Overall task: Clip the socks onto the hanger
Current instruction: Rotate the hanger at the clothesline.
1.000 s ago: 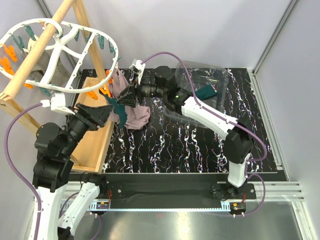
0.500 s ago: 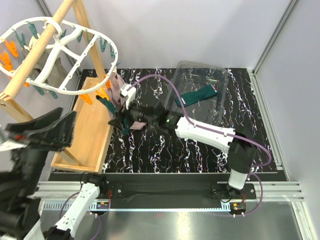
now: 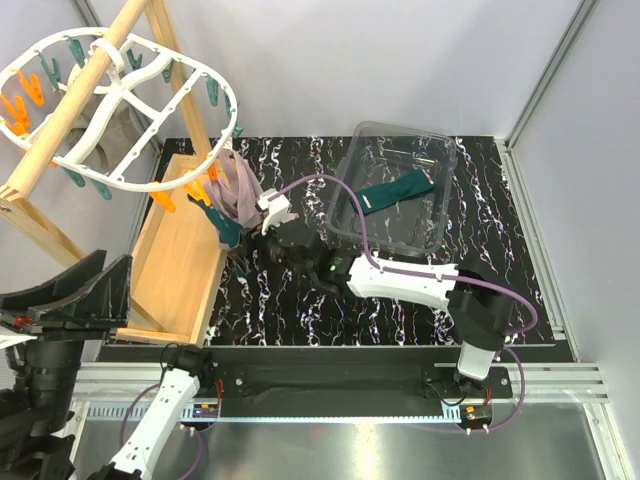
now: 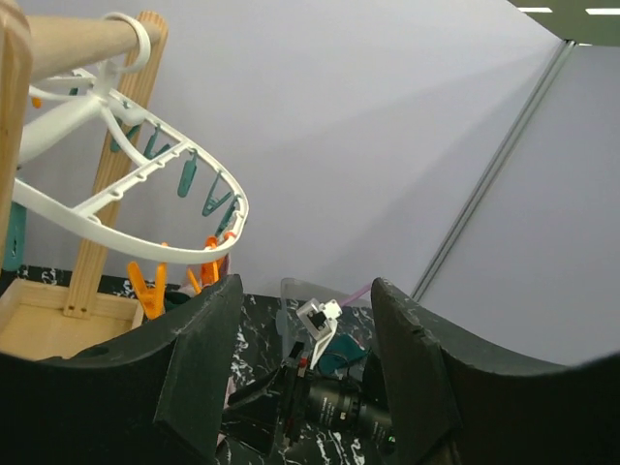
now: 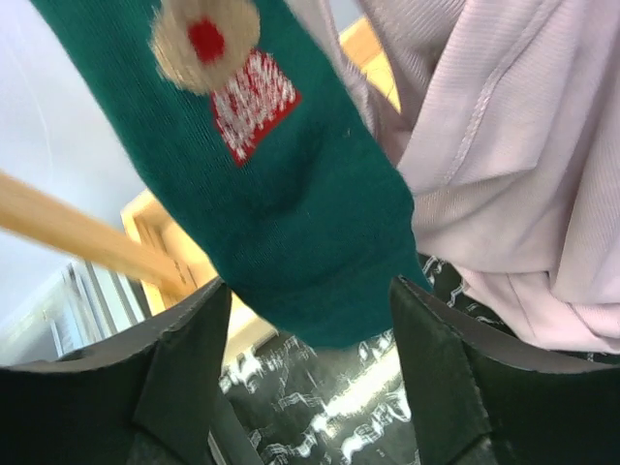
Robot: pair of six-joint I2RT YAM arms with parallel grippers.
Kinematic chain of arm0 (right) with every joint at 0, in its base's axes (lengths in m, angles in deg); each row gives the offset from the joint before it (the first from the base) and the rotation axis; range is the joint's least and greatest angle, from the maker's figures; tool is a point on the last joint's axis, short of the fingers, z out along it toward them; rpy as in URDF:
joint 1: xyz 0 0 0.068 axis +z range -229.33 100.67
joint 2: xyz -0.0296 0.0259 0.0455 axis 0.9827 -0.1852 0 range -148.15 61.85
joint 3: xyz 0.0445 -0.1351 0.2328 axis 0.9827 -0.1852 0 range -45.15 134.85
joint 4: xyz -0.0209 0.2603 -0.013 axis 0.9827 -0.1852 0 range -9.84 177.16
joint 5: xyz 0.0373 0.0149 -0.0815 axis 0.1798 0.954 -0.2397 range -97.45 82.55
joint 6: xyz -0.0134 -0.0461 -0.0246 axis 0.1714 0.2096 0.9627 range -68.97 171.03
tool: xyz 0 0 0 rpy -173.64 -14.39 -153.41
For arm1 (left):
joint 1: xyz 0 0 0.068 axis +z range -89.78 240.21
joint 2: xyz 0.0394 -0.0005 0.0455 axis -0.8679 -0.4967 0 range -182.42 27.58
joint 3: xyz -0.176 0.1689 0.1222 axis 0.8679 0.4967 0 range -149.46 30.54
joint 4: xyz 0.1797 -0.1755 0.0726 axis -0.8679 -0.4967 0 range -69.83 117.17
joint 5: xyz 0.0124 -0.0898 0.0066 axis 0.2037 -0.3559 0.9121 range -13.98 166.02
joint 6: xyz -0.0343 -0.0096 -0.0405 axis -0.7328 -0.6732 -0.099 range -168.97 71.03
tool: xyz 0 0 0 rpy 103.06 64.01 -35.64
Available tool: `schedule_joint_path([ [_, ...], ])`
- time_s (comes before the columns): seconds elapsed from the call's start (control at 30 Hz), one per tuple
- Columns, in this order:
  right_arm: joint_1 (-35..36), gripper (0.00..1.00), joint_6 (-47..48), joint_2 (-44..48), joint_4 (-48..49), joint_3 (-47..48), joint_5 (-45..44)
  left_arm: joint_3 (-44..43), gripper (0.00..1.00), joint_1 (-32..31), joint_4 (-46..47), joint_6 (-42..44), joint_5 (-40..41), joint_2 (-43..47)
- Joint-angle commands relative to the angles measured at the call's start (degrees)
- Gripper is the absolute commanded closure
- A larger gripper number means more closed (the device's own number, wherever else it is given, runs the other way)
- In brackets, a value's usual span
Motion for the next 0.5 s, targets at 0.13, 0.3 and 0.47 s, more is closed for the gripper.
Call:
schedule_joint_path([
  [0.13, 3.57, 0.31, -9.64, -2.13, 20.82, -6.10, -18.45, 5.41, 0.40, -0.92, -5.50, -8.13, -6.63, 1.74],
  [0.3, 4.20, 0.24, -8.69, -7.49, 18.23, -0.76, -25.21, 5.14, 0.40, -0.83, -7.10, -9.54, -9.62, 3.58],
  [0.47, 4.28, 0.13, -3.95, -12.40, 16.28, 4.78, -32.60, 4.53, 0.41, -0.83, -8.33, -9.10, -5.68, 6.31],
])
